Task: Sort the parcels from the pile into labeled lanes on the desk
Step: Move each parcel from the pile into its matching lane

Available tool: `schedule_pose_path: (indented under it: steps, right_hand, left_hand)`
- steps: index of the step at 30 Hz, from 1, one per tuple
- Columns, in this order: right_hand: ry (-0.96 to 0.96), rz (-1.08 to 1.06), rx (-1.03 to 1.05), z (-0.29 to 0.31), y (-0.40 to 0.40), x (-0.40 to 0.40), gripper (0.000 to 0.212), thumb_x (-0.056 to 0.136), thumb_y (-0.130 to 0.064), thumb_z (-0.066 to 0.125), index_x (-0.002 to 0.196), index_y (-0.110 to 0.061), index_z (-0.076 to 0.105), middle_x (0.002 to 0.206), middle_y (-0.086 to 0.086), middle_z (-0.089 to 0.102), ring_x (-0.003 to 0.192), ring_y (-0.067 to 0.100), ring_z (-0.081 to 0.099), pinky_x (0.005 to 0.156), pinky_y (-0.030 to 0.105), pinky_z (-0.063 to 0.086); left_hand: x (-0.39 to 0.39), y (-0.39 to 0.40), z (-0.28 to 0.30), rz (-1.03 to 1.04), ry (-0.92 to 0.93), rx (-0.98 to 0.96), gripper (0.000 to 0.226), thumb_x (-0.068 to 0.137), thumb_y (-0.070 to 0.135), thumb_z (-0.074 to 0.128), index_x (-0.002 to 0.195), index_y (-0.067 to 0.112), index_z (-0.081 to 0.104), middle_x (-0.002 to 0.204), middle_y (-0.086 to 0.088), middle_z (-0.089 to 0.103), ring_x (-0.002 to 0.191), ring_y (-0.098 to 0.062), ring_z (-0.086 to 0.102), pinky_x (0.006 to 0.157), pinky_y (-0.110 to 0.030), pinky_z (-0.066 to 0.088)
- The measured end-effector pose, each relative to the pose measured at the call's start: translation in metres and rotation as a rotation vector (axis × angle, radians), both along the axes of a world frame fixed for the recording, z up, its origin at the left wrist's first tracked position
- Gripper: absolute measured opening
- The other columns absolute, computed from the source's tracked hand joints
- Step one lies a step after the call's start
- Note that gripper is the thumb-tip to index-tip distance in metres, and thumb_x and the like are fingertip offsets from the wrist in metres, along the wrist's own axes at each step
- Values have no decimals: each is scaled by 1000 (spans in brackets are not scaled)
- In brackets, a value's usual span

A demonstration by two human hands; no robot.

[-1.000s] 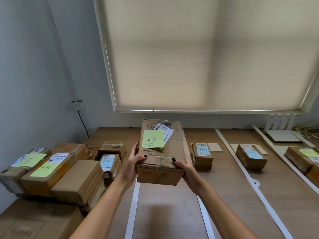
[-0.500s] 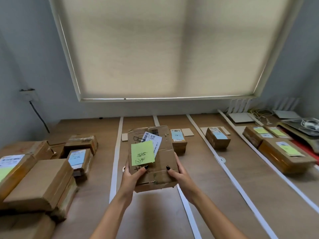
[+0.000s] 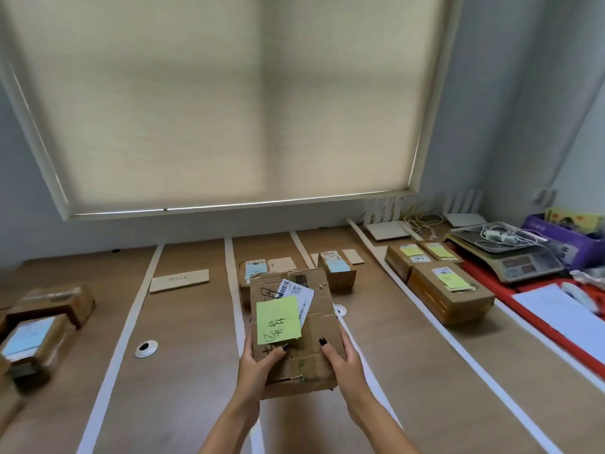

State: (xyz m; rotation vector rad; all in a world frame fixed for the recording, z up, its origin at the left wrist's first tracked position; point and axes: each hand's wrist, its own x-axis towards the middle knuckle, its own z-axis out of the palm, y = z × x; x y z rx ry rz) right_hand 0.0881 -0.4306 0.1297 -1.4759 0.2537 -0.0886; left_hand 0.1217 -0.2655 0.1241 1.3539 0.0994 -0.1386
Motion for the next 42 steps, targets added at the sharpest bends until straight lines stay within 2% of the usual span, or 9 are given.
schedule_pose_path:
  steps: [4, 9, 13, 18, 21, 24, 36, 40, 42]
  right_hand:
    - [1, 27, -48, 0, -107, -22, 63, 89, -21, 61, 138, -44, 28, 131, -5, 50, 114, 16, 55, 93, 39, 52]
    - [5, 30, -126, 7, -215, -46, 68, 90, -20, 61, 143, -41, 24, 133, -8, 46, 114, 9, 52, 80, 20, 53]
    - [13, 21, -151, 13, -263, -51, 67, 89, -24, 61, 141, -45, 23, 129, -14, 42, 106, -1, 49, 69, 12, 50]
    - [-3, -36, -143, 20, -313, -52, 68, 88, -22, 63, 144, -38, 27, 138, -6, 46, 120, 13, 50, 95, 32, 50]
    - [-16, -55, -159, 23, -349, -51, 68, 88, -18, 63, 144, -36, 29, 135, -4, 50, 112, 6, 55, 85, 21, 53]
    - [-13, -67, -151, 22, -389, -47, 66, 88, -13, 62, 144, -31, 32, 129, -3, 55, 105, 1, 57, 73, 14, 52]
    - [61, 31, -128, -23, -567, -18, 64, 89, -16, 61, 144, -29, 30, 133, 0, 52, 114, 14, 55, 94, 31, 50]
    - [163, 86, -109, -43, -621, -12, 64, 90, -16, 60, 145, -29, 28, 138, 2, 48, 117, 17, 53, 101, 35, 46]
    - [199, 110, -111, -51, -638, -6, 65, 91, -16, 59, 145, -29, 28, 140, 2, 46, 120, 19, 51, 103, 36, 44]
  left_hand:
    - [-26, -105, -9, 24, 27, -11, 77, 78, 12, 71, 141, 35, 34, 120, 1, 62, 103, -20, 62, 67, -28, 52]
    - [-51, -209, -5, 5, 68, -10, 79, 78, 14, 73, 143, 33, 31, 122, 0, 60, 104, -19, 60, 73, -30, 53]
    - [-52, -258, 2, -12, 68, 8, 78, 79, 13, 71, 143, 34, 31, 115, 6, 61, 99, -13, 62, 64, -22, 52]
    - [-44, -309, 6, -64, 63, 3, 73, 81, 14, 69, 140, 37, 32, 109, 12, 61, 96, -10, 62, 62, -20, 51]
    - [-40, -344, 7, -119, 62, 4, 73, 83, 19, 68, 143, 34, 29, 122, 1, 59, 104, -17, 60, 69, -25, 49]
    - [-41, -384, 2, -151, 73, -15, 77, 84, 19, 66, 145, 36, 23, 126, 1, 57, 102, -13, 60, 64, -21, 49]
    - [-24, -553, -31, -147, 162, 68, 75, 85, 22, 65, 145, 33, 22, 128, -1, 54, 107, -17, 59, 74, -26, 52]
    - [-24, -599, -44, -141, 250, 86, 67, 87, 17, 63, 143, 32, 28, 126, -2, 58, 109, -21, 60, 94, -38, 51]
    - [-22, -615, -49, -132, 287, 86, 64, 88, 16, 62, 141, 30, 31, 122, 0, 60, 106, -20, 62, 91, -36, 53]
